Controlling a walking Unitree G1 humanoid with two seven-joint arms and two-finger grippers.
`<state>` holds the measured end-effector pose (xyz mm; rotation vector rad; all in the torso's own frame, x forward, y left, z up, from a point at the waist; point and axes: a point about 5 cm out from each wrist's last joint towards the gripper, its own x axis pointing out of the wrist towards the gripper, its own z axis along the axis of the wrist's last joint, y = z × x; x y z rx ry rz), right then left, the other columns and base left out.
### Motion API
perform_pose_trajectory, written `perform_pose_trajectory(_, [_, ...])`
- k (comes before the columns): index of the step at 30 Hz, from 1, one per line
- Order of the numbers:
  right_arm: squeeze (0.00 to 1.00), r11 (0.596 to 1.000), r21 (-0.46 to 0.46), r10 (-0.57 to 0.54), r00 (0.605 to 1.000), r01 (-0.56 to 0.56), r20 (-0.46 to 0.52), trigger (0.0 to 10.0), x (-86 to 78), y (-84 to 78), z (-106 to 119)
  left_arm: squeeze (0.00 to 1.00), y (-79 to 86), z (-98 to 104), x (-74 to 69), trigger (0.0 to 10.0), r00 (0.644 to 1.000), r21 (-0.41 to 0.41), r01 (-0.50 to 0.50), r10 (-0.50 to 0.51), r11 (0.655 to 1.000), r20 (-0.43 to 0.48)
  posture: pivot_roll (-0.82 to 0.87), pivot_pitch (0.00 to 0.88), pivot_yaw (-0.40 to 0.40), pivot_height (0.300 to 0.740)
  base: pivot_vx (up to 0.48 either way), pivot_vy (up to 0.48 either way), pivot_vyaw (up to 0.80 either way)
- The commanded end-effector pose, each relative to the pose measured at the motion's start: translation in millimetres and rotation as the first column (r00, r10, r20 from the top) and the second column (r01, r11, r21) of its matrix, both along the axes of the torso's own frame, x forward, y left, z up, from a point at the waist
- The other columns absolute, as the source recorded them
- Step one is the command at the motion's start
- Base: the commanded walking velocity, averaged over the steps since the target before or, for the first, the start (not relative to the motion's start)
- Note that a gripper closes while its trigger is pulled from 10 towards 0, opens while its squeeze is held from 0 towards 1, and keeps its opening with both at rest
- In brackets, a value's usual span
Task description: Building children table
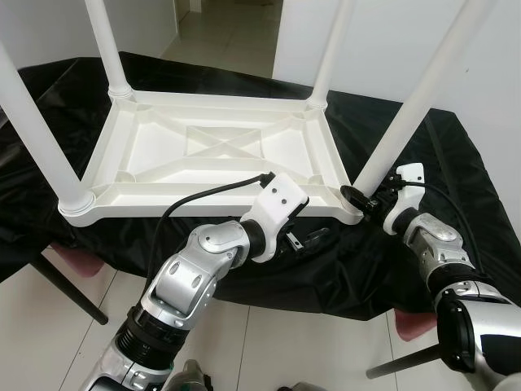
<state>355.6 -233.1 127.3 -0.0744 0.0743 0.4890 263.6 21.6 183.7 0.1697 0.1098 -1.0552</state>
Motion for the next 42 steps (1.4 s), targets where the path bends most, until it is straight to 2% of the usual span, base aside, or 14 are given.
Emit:
perform_pose_trajectory(1, [0.0, 1.0, -0.009, 0.005, 0.997, -0.005, -0.078, 0.0, -8.3, -4.3, -16.8, 0.0, -1.5, 2.2, -0.4, 10.0, 1.0, 0.003, -0.012, 0.012, 1.0, 0.014, 0.06, 0.017, -0.045, 0.74, 0.0, 0.0, 0.0])
perform_pose_trajectory(2, [0.0, 1.0, -0.008, 0.005, 0.997, -0.006, -0.078, 0.0, -8.8, -4.8, -17.2, 0.0, -1.7, 2.1, -0.4, 10.0, 1.0, 0.003, -0.011, 0.011, 1.0, 0.014, 0.06, 0.017, -0.045, 0.74, 0.0, 0.0, 0.0])
perform_pose_trajectory(3, [0.0, 1.0, -0.012, -0.006, 0.997, 0.005, -0.074, 10.0, -9.0, -5.5, -17.5, 0.0, -1.8, 2.1, -0.5, 10.0, 1.0, 0.003, -0.01, 0.01, 1.0, 0.014, 0.06, 0.017, -0.046, 0.74, 0.0, 0.0, 0.0])
perform_pose_trajectory(9, [0.0, 1.0, -0.011, -0.021, 0.998, 0.02, -0.066, 10.0, -8.9, -5.7, -17.5, 0.0, -1.9, 2.1, -0.5, 10.0, 1.0, 0.003, -0.009, 0.009, 1.0, 0.014, 0.06, 0.017, -0.046, 0.74, 0.0, 0.0, 0.0])
perform_pose_trajectory(10, [0.0, 0.997, 0.006, -0.078, 0.996, 0.078, -0.049, 10.0, -7.5, -3.4, -18.5, 0.0, -2.0, 2.1, -0.9, 10.0, 1.0, 0.002, -0.008, 0.008, 1.0, 0.013, 0.06, 0.02, -0.049, 0.74, 0.0, 0.0, 0.0])
perform_pose_trajectory(16, [0.0, 0.988, 0.015, -0.151, 0.988, 0.152, -0.039, 10.0, -5.4, -0.1, -20.1, 0.0, -2.2, 2.1, -1.0, 10.0, 1.0, 0.0, -0.009, 0.009, 1.0, 0.012, 0.06, 0.02, -0.049, 0.74, 0.0, 0.0, 0.0])
perform_pose_trajectory(18, [0.0, 0.98, 0.026, -0.195, 0.981, 0.196, -0.022, 10.0, -4.0, 8.0, -21.6, 0.0, -2.7, 1.8, -1.1, 10.0, 1.0, -0.002, -0.009, 0.009, 1.0, 0.01, 0.06, 0.022, -0.05, 0.74, 0.0, 0.0, 0.0])
perform_pose_trajectory(26, [0.0, 0.976, 0.076, -0.206, 0.978, 0.204, 0.019, 10.0, -6.5, 28.9, -22.8, 0.0, -3.1, 1.2, -2.6, 10.0, 1.0, -0.004, -0.008, 0.008, 1.0, 0.006, 0.06, 0.027, -0.051, 0.74, 0.0, 0.0, 0.0])
perform_pose_trajectory(28, [0.0, 0.96, 0.12, -0.257, 0.966, 0.252, 0.026, 10.0, -9.1, 40.7, -22.6, 0.0, -3.5, 0.5, -3.7, 10.0, 1.0, -0.003, -0.006, 0.006, 1.0, 0.002, 0.06, 0.03, -0.053, 0.74, 0.0, 0.0, 0.0])
perform_pose_trajectory(30, [0.0, 0.96, 0.12, -0.257, 0.966, 0.252, 0.026, 10.0, -9.1, 40.7, -22.6, 0.0, -3.5, 0.5, -3.7, 10.0, 1.0, -0.003, -0.006, 0.006, 1.0, 0.002, 0.06, 0.03, -0.053, 0.74, 0.0, 0.0, 0.0])
perform_pose_trajectory(35, [0.0, 0.911, 0.18, -0.381, 0.924, 0.371, 0.022, 10.0, -14.2, 59.6, -20.6, 0.0, -4.8, -0.6, -5.1, 10.0, 1.0, -0.004, -0.001, 0.001, 1.0, -0.003, 0.05, 0.027, -0.054, 0.74, 0.0, 0.0, 0.0])
perform_pose_trajectory(37, [0.0, 0.866, 0.197, -0.474, 0.88, 0.459, 0.03, 10.0, -17.2, 69.0, -16.2, 0.0, -6.1, -1.2, -6.0, 10.0, 1.0, -0.004, 0.006, -0.006, 1.0, -0.006, 0.05, 0.024, -0.054, 0.74, 0.0, 0.0, 0.0])
perform_pose_trajectory(40, [0.0, 0.845, 0.197, -0.512, 0.859, 0.497, 0.028, 10.0, -19.1, 71.6, -14.5, 0.0, -6.7, -1.4, -6.4, 10.0, 1.0, -0.004, 0.009, -0.009, 1.0, -0.006, 0.05, 0.023, -0.054, 0.74, 0.0, 0.0, 0.0])
perform_pose_trajectory(42, [0.0, 0.788, 0.204, -0.597, 0.802, 0.581, 0.025, 10.0, -22.2, 73.2, -11.5, 0.0, -7.6, -1.5, -6.6, 10.0, 1.0, -0.005, 0.012, -0.012, 1.0, -0.007, 0.05, 0.022, -0.056, 0.74, 0.0, 0.0, 0.0])
